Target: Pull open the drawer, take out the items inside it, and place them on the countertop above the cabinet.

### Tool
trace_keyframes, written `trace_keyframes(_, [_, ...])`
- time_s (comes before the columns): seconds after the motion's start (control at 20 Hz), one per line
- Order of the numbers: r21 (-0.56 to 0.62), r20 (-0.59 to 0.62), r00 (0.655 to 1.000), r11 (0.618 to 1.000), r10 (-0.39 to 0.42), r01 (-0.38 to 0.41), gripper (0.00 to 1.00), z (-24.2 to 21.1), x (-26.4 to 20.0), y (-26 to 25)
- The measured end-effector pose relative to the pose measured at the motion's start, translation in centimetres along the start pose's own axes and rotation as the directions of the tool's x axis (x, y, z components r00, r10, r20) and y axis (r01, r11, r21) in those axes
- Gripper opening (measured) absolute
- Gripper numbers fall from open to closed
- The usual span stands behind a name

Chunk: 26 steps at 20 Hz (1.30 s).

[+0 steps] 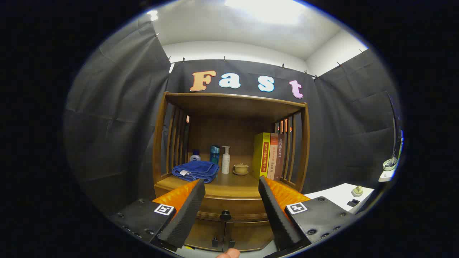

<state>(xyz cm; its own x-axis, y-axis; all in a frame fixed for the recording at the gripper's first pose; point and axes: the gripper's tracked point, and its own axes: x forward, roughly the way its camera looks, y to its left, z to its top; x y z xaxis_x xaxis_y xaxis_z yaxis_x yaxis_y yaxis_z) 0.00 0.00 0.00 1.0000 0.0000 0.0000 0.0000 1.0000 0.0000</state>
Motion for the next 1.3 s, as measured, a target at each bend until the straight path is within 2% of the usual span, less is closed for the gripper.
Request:
trace_keyframes(0.8, [-0.016,0.027,0.999,0.999,0.033,-0.032,0.98,1.5,-0.9,1.3])
trace_keyframes(1.3, [0.007,0.017,0.999,0.999,0.041,-0.041,0.98,0.5,0.0,0.9])
